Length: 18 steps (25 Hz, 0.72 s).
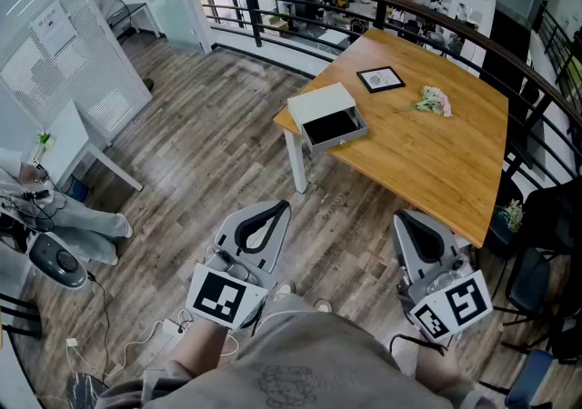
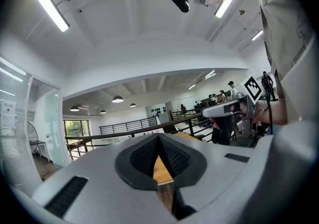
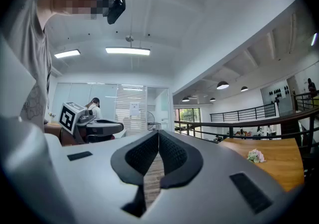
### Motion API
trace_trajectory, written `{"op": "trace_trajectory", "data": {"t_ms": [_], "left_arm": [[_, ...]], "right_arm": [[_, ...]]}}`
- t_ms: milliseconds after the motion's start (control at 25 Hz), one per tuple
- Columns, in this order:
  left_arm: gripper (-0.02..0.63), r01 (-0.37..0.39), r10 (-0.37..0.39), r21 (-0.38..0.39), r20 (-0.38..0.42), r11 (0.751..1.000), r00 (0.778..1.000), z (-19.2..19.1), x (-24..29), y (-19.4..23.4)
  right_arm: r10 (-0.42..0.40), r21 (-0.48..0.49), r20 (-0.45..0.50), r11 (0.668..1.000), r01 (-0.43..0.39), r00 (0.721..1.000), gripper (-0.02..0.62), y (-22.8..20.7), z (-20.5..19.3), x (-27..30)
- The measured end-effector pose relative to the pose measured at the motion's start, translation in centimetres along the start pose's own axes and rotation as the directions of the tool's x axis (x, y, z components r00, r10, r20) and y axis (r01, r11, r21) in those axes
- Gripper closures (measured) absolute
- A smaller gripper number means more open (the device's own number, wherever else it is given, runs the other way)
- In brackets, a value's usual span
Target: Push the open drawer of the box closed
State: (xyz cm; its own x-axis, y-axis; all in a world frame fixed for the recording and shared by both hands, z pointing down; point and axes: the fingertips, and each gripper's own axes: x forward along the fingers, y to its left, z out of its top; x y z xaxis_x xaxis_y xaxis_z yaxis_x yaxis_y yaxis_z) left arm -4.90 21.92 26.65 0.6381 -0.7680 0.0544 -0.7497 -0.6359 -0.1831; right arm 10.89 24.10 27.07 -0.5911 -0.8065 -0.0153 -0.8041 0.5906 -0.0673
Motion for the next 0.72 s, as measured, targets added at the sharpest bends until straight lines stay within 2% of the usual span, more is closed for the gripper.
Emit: {"op": "trace_trajectory", "data": {"t_ms": [520, 720], "left_arm": [[0.591, 0.021, -0.021, -0.003, -0.022, 1.000, 1.000, -0.4, 1.6, -0.9], [0.591, 0.022, -0.022, 0.034, -0.016, 0.999, 1.000, -0.7, 2.1, -0.6]], "right_arm": [[-0.025, 0.026, -0.029, 0.999, 0.026, 0.999, 0.563, -1.7, -1.2, -0.9], [-0.004, 0.028, -0.043, 1.000, 0.005, 0.999, 0.563, -1.8, -1.7, -0.7]]}}
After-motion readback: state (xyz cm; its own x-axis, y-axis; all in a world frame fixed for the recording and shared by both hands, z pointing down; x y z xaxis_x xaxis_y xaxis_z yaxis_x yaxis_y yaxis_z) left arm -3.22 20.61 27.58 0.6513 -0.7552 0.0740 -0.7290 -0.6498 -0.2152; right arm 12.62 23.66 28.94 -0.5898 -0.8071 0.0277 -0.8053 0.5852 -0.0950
